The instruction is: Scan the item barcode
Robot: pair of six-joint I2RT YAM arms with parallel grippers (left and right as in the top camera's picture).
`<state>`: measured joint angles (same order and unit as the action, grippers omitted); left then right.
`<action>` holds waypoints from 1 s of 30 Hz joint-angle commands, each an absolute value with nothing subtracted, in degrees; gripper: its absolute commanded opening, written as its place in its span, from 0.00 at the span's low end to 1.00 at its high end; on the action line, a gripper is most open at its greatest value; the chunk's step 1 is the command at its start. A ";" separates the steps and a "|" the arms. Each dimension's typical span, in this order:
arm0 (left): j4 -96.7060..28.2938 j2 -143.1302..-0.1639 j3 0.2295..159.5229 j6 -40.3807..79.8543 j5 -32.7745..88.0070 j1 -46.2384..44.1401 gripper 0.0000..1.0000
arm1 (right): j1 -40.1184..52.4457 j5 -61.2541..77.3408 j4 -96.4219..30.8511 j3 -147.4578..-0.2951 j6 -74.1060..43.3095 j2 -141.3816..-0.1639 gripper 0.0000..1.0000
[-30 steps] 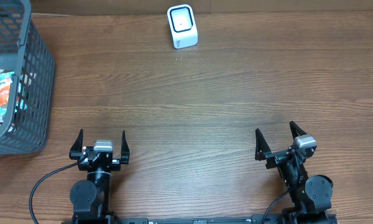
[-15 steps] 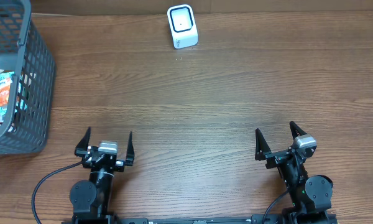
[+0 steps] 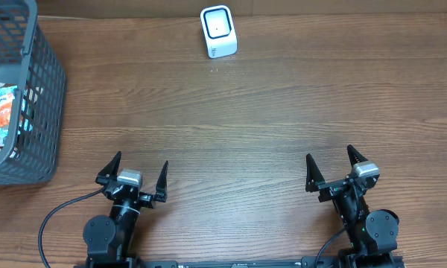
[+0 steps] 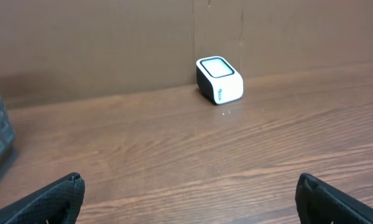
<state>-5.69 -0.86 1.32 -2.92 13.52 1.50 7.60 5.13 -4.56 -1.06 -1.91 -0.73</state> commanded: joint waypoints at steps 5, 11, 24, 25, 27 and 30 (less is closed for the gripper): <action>-10.68 -0.27 7.11 0.03 14.44 1.10 1.00 | 7.60 5.21 -4.32 -0.45 -2.17 -0.16 1.00; -17.67 -1.80 21.19 0.05 13.45 1.10 1.00 | 7.60 5.21 -4.32 -0.45 -2.17 -0.16 1.00; -14.20 -14.24 54.65 -15.73 6.31 1.10 1.00 | 7.60 5.21 -4.32 -0.45 -2.17 -0.16 1.00; -12.25 -14.68 56.03 -15.68 2.37 1.10 1.00 | 7.60 5.21 -4.32 -0.45 -2.17 -0.16 1.00; -7.79 -15.99 58.28 -15.77 -5.32 1.10 1.00 | 7.60 5.21 -4.32 -0.45 -2.17 -0.16 1.00; 1.65 -18.50 59.27 -20.03 -13.52 1.10 1.00 | 7.60 5.21 -4.32 -0.45 -2.17 -0.16 1.00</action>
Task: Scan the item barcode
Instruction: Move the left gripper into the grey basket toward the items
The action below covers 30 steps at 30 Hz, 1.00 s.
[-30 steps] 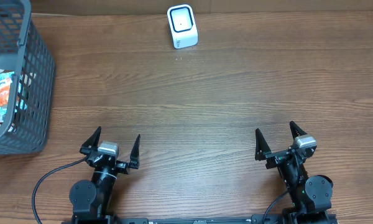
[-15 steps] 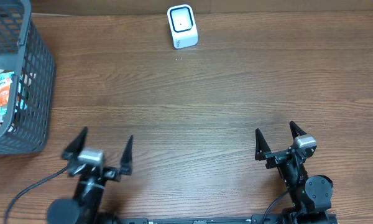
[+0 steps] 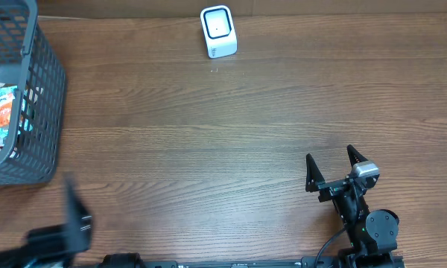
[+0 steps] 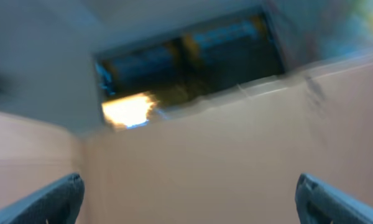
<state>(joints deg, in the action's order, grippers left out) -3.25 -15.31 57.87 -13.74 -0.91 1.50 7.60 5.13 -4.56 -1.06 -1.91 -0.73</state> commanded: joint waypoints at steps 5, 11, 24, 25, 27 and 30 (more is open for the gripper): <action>13.06 -23.64 59.70 -29.04 -19.31 1.10 1.00 | 7.60 5.21 -4.32 -0.45 -2.17 -0.16 1.00; 1.39 -35.48 68.36 -29.34 -26.39 1.10 1.00 | 7.60 5.21 -4.32 -0.45 -2.17 -0.16 1.00; -37.76 -60.90 101.47 -17.61 -26.26 1.69 1.00 | 7.60 5.21 -4.32 -0.45 -2.17 -0.16 1.00; -39.92 -62.33 103.33 -16.73 -25.23 2.24 1.00 | 7.60 5.21 -4.32 -0.45 -2.17 -0.16 1.00; -46.92 -66.85 108.55 -12.67 -19.79 6.07 1.00 | 7.60 5.21 -4.32 -0.45 -2.17 -0.16 1.00; -50.78 -70.24 110.56 -8.82 -11.35 12.25 1.00 | 7.60 5.21 -4.32 -0.45 -2.17 -0.16 1.00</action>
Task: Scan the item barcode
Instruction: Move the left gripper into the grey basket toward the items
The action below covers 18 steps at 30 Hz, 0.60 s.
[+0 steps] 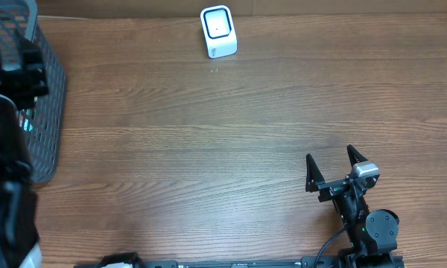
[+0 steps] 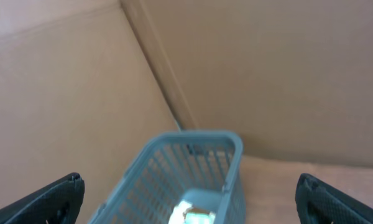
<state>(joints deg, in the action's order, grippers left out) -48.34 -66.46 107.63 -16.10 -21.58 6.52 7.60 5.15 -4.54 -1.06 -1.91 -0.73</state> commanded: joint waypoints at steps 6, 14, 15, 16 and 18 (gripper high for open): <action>-55.16 -75.81 110.61 -1.32 13.67 30.68 1.00 | 7.60 5.21 -4.32 -0.45 -2.17 -0.16 1.00; -59.81 -83.31 110.37 1.28 21.85 45.19 1.00 | 7.60 5.21 -4.32 -0.45 -2.17 -0.16 1.00; -60.53 -84.29 110.34 1.28 21.71 45.74 1.00 | 7.60 5.21 -4.34 -0.45 -2.17 -0.16 1.00; -61.23 -85.06 110.34 1.28 21.56 46.00 0.99 | 7.60 5.21 -4.34 -0.45 -2.17 -0.16 1.00; -62.61 -87.09 110.34 1.26 20.29 46.15 1.00 | 7.60 5.21 -4.32 -0.45 -2.17 -0.16 1.00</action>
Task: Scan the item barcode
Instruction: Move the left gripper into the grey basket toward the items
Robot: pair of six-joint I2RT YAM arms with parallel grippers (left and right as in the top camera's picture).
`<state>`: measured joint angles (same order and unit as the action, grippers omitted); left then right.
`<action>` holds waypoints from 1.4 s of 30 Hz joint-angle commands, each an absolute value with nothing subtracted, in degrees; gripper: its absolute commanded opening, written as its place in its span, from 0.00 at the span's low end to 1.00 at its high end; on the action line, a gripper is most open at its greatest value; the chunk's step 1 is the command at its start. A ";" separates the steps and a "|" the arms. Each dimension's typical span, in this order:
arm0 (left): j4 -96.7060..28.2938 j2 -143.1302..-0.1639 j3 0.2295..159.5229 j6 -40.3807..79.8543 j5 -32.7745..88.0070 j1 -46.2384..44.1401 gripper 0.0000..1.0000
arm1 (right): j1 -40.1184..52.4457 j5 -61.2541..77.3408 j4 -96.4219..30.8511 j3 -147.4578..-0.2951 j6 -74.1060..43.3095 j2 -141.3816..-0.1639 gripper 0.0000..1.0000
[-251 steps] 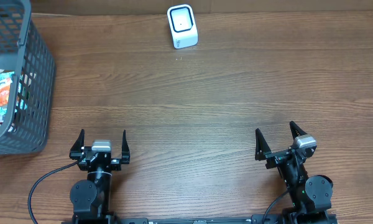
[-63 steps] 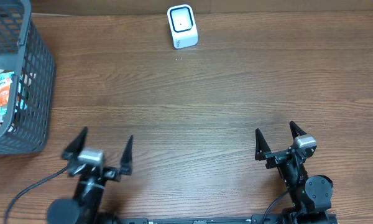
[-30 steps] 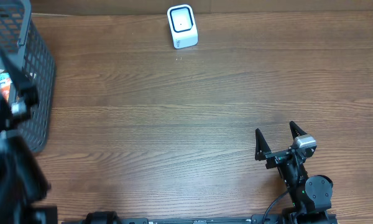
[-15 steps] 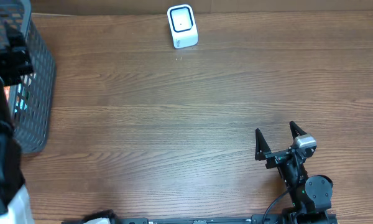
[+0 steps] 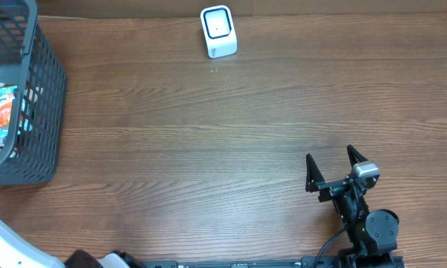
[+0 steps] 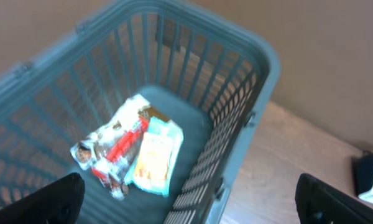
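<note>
A grey plastic basket (image 6: 242, 124) fills the left wrist view, seen from above. Several snack packets (image 6: 127, 152) lie on its floor, one pale blue and orange, one with red. My left gripper (image 6: 189, 205) is open high over the basket, its black fingertips (image 6: 50, 199) wide apart at the lower corners, holding nothing. The white barcode scanner (image 5: 218, 31) stands at the table's far edge. In the overhead view the basket (image 5: 37, 104) is at the left, and my right gripper (image 5: 329, 158) rests open at the front right.
A brown cardboard wall backs the table behind the basket. Only a white part of the left arm (image 5: 15, 242) shows in the overhead view, at the bottom left corner. The scanner peeks in at the right edge of the left wrist view.
The left wrist camera then saw the basket from farther off, against the cardboard wall; now it looks straight down into it. In the overhead view the arm no longer covers the basket.
Both grippers first rested open at the front edge, the left one facing the scanner. Then the left arm was raised at the front left, its view a blur of ceiling. Later it stood over the basket's side, and now it looks into the basket. The right arm stayed still.
</note>
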<state>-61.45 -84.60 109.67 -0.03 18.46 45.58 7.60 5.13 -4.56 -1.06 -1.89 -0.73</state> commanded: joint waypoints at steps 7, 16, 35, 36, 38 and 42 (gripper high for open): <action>-66.22 -94.80 110.34 -0.47 13.96 46.11 1.00 | 7.60 5.21 -4.32 -0.45 -2.17 -0.16 1.00; -65.39 -104.38 110.34 -6.35 13.56 46.11 1.00 | 7.60 5.21 -4.34 -0.45 -2.17 -0.16 1.00; -60.93 -121.58 110.34 -17.82 12.29 39.86 1.00 | 7.60 5.21 -4.34 -0.45 -2.17 -0.16 1.00; -60.77 -121.89 110.34 -17.78 10.28 39.40 1.00 | 7.60 5.21 -4.32 -0.45 -2.17 -0.16 1.00; -60.40 -122.32 110.34 -17.56 6.76 38.65 1.00 | 7.60 5.21 -4.32 -0.45 -2.17 -0.16 1.00; -59.70 -122.63 110.19 -17.56 6.52 38.02 1.00 | 7.60 5.21 -4.34 -0.45 -2.17 -0.16 1.00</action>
<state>-59.96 -121.82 109.67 -15.94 8.29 39.09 7.60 5.13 -4.60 -1.06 -1.91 -0.73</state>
